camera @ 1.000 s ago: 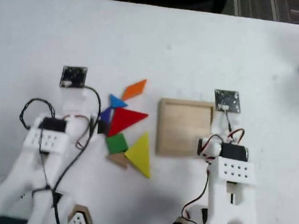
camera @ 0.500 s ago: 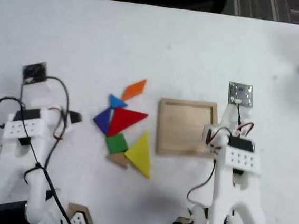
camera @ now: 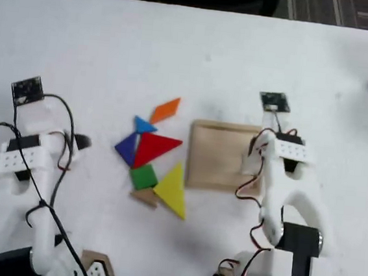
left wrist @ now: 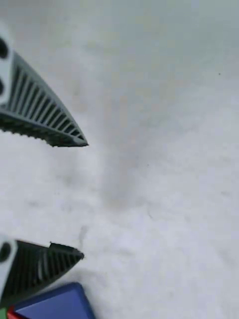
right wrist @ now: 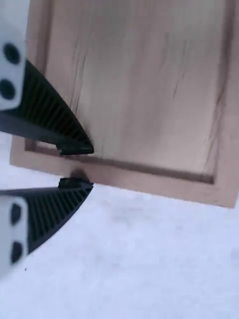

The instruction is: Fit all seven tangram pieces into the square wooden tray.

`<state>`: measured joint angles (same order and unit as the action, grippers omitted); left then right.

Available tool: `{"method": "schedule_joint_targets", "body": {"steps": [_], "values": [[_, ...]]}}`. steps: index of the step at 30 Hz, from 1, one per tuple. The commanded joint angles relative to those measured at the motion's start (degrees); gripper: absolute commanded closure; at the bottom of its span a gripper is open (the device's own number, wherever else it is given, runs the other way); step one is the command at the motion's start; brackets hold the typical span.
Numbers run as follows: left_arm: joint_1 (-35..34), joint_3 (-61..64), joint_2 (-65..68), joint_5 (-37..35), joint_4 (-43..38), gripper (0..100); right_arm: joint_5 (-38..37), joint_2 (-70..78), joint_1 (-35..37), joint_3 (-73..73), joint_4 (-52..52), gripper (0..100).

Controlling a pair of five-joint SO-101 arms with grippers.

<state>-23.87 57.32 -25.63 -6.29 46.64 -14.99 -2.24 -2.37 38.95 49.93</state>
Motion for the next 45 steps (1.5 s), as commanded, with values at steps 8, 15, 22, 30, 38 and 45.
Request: {"method": "schedule_joint_targets", "body": {"steps": [8,15,22,30,38,45], "values": [[-0.5,-2.5,0.0,-0.4,-1.2,69,2.1,0.0,7.1,-2.8,3.6,97.9],[-0.5,-2.5,0.0,-0.4,-1.3,69,6.5,-1.0,15.0,0.1,5.0,97.9],[-0.5,-2.5,0.0,-0.4,-1.3,69,10.4,-6.7,8.0,1.0,5.3,92.8],[3.1,-2.4,0.1,1.8,-2.5,60,6.1,-15.0,5.3,7.6,4.6,87.2],[9.4,-1.4,0.2,7.2,-2.6,65,5.9,-22.1,2.4,12.7,2.1,88.9],[9.2,-7.7,10.3,7.2,-1.1,65,4.2,-22.5,2.4,13.0,1.8,88.9]]}}
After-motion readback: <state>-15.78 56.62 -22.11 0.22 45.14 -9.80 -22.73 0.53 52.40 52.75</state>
